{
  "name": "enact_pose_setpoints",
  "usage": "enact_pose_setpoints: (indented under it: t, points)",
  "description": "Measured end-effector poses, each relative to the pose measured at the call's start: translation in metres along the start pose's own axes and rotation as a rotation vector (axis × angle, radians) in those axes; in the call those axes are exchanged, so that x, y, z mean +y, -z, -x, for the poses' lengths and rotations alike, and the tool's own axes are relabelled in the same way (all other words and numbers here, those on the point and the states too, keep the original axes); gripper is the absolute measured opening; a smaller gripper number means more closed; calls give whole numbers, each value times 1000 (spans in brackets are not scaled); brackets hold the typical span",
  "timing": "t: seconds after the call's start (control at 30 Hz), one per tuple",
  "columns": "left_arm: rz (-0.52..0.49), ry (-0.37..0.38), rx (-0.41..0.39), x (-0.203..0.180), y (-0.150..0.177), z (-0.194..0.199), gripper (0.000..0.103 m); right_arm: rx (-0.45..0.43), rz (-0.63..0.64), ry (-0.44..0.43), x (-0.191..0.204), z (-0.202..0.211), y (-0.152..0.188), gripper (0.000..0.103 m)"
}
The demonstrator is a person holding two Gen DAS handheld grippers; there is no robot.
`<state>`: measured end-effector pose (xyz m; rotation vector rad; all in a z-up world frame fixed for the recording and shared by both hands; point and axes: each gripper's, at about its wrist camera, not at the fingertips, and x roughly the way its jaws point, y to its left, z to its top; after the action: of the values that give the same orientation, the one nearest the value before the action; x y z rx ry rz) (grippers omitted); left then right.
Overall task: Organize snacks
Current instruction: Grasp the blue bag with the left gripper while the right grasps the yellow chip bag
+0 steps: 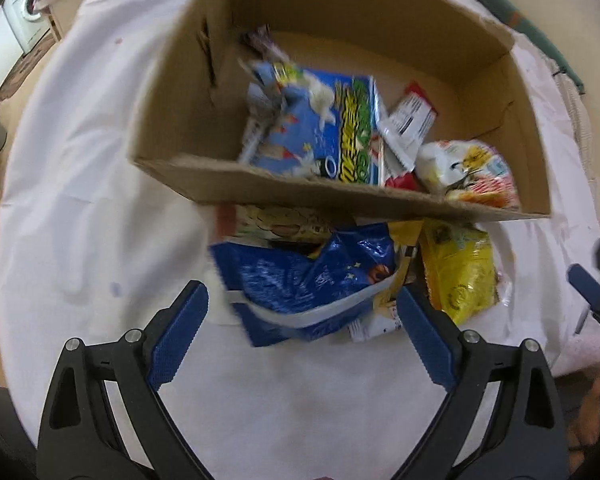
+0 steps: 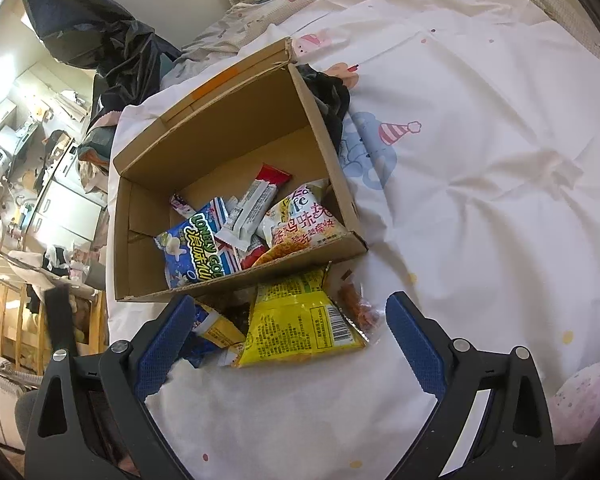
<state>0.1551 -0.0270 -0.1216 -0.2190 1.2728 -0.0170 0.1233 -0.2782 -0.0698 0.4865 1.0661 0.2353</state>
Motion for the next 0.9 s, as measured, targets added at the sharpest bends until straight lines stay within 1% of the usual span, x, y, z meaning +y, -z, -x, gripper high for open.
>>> enact_pose_setpoints:
  t: [0.07, 0.17, 0.2, 0.23, 0.3, 0.33, 0.4, 0.5, 0.57, 0.6, 0.77, 0.9]
  points:
    - [10, -3, 7, -2, -2, -10, 94, -1, -9, -3, -1, -1, -2, 98]
    - [-17, -22, -2, -8, -3, -20, 93, 1, -17, -3, -3, -2, -3, 98]
    - [-23, -17, -8, -9, -3, -20, 85, 5, -18, -3, -3, -4, -3, 98]
    - [-28, -7, -12, -11, -3, -20, 79, 7, -18, -3, -2, -4, -3, 98]
    - [-42, 14, -11, -13, -1, -17, 61, 12, -17, -5, -2, -5, -4, 98]
    - [-54, 17, -13, -15, -1, -15, 58, 13, -17, -6, -1, -5, -4, 98]
    - [-73, 28, -10, -18, 2, -10, 42, 11, -16, -12, -1, -4, -4, 98]
    - [-73, 55, 7, -24, 4, -4, 31, 10, -17, -19, 1, -4, -4, 98]
    - [-81, 77, 21, -25, 9, 1, 26, 13, -14, -23, 3, -5, -4, 98]
    - [-84, 84, 21, -26, 11, 6, 26, 15, -8, -23, 5, -6, -4, 98]
    - [-106, 118, -12, -28, 13, 42, 25, 14, -9, -27, 5, -5, -3, 98]
    - [-156, 107, -35, -19, 16, 70, 25, 6, -20, -25, 1, -1, -3, 98]
